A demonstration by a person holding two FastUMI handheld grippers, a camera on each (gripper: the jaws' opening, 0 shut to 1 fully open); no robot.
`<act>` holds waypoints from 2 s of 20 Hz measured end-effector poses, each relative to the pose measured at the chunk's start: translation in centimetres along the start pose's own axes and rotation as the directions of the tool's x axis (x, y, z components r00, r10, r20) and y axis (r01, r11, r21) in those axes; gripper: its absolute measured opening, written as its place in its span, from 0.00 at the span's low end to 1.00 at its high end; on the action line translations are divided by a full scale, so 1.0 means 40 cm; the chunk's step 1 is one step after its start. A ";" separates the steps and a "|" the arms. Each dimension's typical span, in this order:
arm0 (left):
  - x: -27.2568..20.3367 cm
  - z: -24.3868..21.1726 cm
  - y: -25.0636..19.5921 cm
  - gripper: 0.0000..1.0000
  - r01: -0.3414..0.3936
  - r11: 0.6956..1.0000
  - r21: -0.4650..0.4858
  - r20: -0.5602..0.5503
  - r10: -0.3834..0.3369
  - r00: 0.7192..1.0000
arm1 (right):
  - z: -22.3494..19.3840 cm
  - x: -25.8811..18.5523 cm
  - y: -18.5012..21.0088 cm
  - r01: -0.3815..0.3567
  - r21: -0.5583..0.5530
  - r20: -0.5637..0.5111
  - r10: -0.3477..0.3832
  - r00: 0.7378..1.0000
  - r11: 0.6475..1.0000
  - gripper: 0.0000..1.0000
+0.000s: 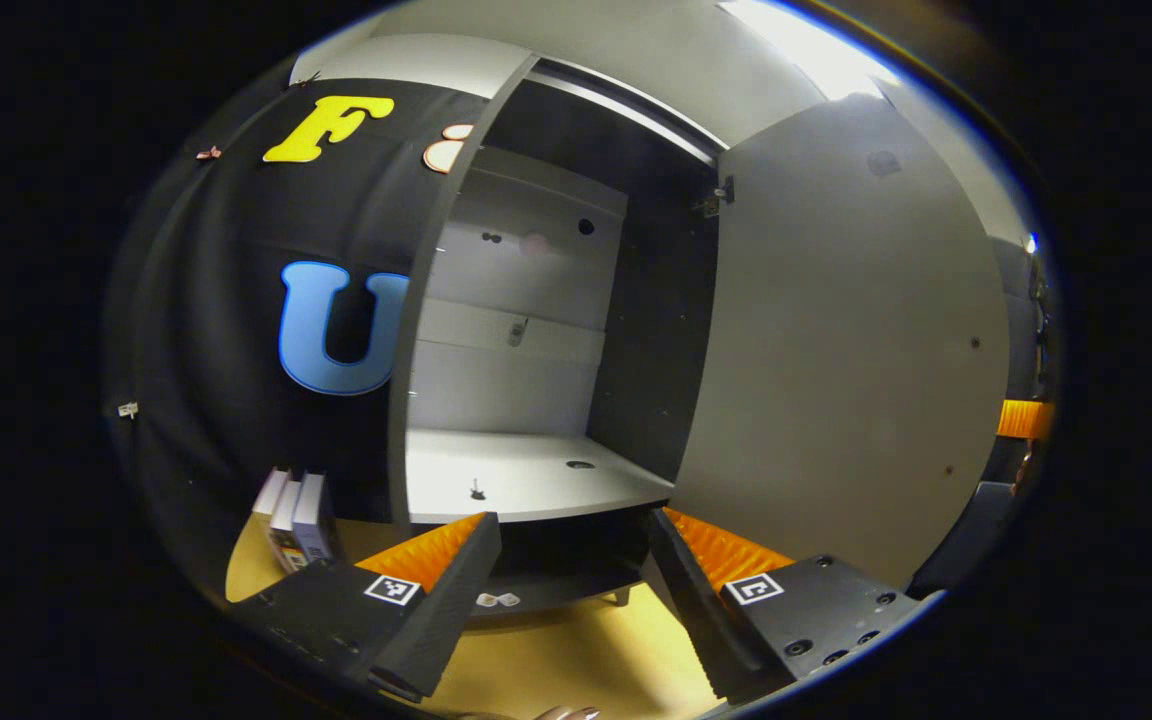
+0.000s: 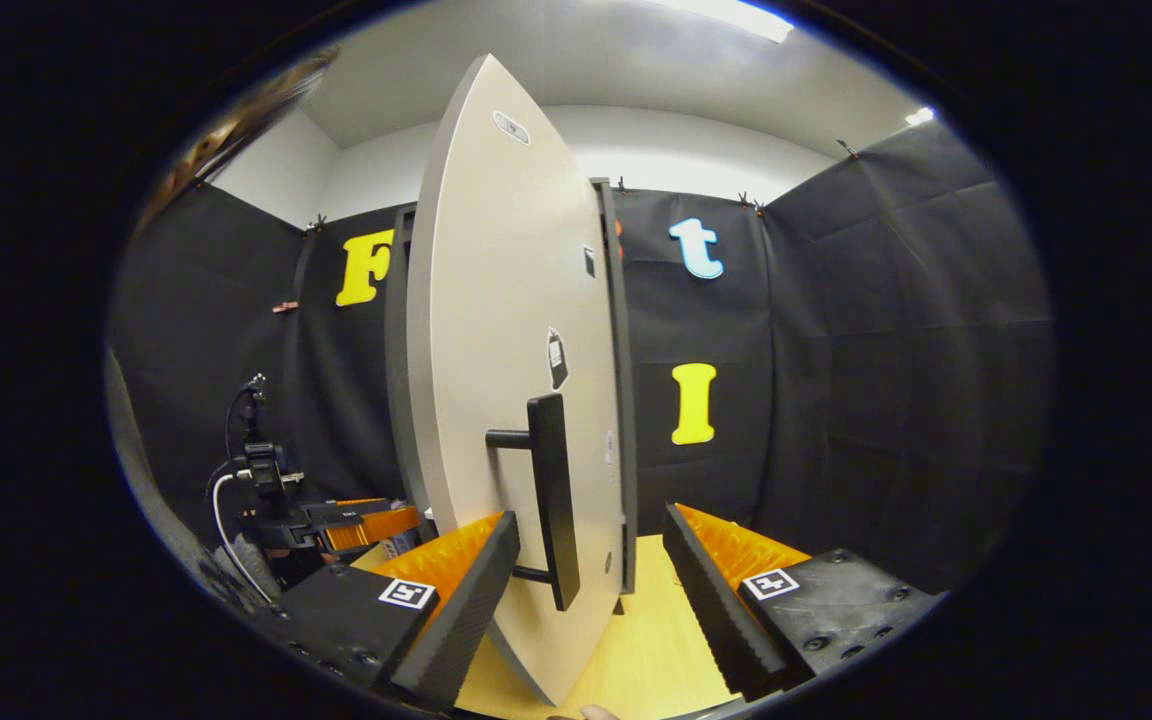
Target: Open the cabinet door with the right hand, grasp the bottle in the cabinet with the left hand and place it on the coaster, then close the cabinet door with the right hand.
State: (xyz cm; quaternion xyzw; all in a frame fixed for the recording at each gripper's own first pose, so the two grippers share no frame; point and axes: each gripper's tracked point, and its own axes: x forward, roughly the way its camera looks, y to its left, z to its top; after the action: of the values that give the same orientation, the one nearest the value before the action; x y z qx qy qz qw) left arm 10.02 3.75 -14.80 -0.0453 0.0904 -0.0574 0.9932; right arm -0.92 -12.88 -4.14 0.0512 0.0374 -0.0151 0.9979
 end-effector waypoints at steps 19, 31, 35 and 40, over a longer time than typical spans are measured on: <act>-0.268 0.031 0.165 0.95 -0.128 0.990 0.054 0.021 0.127 0.992 | -0.073 0.116 0.124 0.002 0.089 0.028 -0.005 1.000 0.996 0.96; -0.228 -0.002 -0.223 0.95 -0.382 0.924 0.009 0.086 0.380 0.921 | -0.049 0.133 -0.157 -0.153 -0.032 0.076 0.155 0.985 0.988 0.97; -0.206 0.017 -0.324 0.95 -0.325 0.945 0.027 0.103 0.321 0.942 | -0.041 0.113 -0.171 -0.163 -0.035 0.076 0.165 0.983 0.986 0.97; -0.204 0.060 -0.342 0.95 -0.268 0.963 0.033 0.125 0.262 0.957 | -0.030 0.079 -0.135 -0.151 -0.079 0.103 0.158 0.982 0.985 1.00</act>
State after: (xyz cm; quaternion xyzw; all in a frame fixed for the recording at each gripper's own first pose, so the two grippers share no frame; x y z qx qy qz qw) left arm 1.05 -8.61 -9.65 -0.0116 0.0345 0.0768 0.9964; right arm 1.94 -18.22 -6.10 0.0177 -0.0206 0.0611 0.9978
